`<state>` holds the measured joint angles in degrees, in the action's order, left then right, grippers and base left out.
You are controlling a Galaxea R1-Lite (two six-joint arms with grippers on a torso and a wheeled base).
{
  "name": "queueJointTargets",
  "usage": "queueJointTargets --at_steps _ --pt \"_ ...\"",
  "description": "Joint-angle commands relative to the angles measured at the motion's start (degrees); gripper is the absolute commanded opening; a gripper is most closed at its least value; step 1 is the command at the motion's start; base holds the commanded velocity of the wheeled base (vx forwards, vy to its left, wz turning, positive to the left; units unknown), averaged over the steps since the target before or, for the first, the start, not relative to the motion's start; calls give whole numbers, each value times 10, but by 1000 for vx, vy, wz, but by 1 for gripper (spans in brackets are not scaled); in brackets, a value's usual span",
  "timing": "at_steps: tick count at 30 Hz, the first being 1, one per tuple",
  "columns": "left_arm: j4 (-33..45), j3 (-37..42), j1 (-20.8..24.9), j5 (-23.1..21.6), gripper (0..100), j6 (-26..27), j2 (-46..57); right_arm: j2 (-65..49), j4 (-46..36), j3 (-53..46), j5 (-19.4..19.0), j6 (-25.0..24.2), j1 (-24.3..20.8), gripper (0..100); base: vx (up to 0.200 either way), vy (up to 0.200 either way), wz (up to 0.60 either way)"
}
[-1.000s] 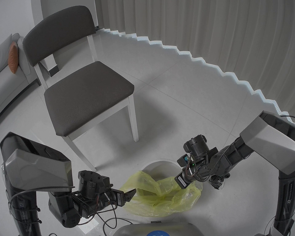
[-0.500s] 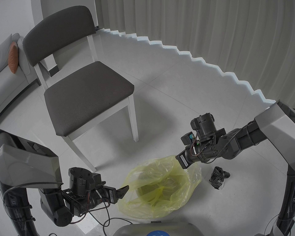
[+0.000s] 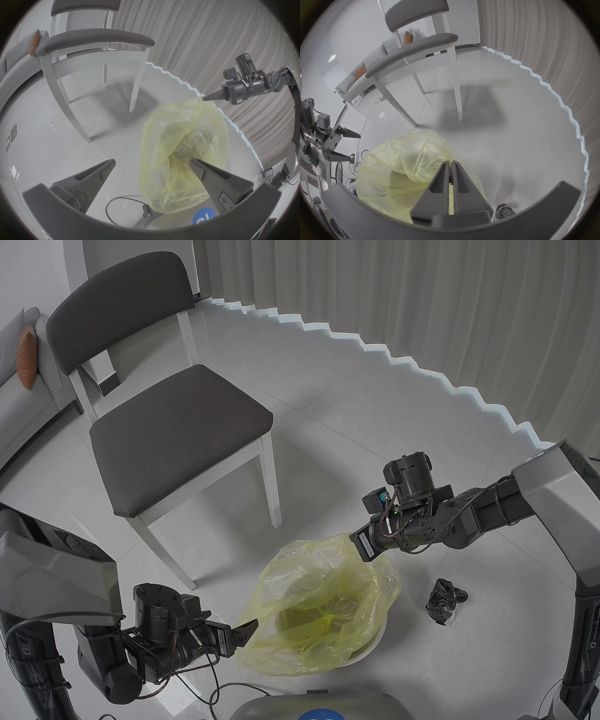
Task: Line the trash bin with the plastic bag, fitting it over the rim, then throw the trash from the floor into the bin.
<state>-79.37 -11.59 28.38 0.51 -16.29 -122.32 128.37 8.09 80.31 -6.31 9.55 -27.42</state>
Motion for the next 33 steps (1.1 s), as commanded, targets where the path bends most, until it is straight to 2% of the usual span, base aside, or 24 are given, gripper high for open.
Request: queueJointTargets --at_steps 1,16,27,31,32,33 --pt "-2 10 0 0 100 -1 -1 44 0 27 1 0 0 0 0 0 0" --pt "-13 10 -12 -3 100 -2 -15 99 -1 61 5 0 37 0 0 0 0" --pt "-54 11 -11 -4 100 -2 -44 94 -2 33 6 1 40 0 0 0 0" --pt "-66 15 -11 -4 100 -2 -48 90 -33 42 10 0 39 0 0 0 0" --pt "-66 16 -11 -4 100 -2 -48 90 -36 44 10 -1 39 100 0 0 0" --pt "-67 15 -11 -4 100 -2 -48 87 -37 48 10 -6 38 100 0 0 0"
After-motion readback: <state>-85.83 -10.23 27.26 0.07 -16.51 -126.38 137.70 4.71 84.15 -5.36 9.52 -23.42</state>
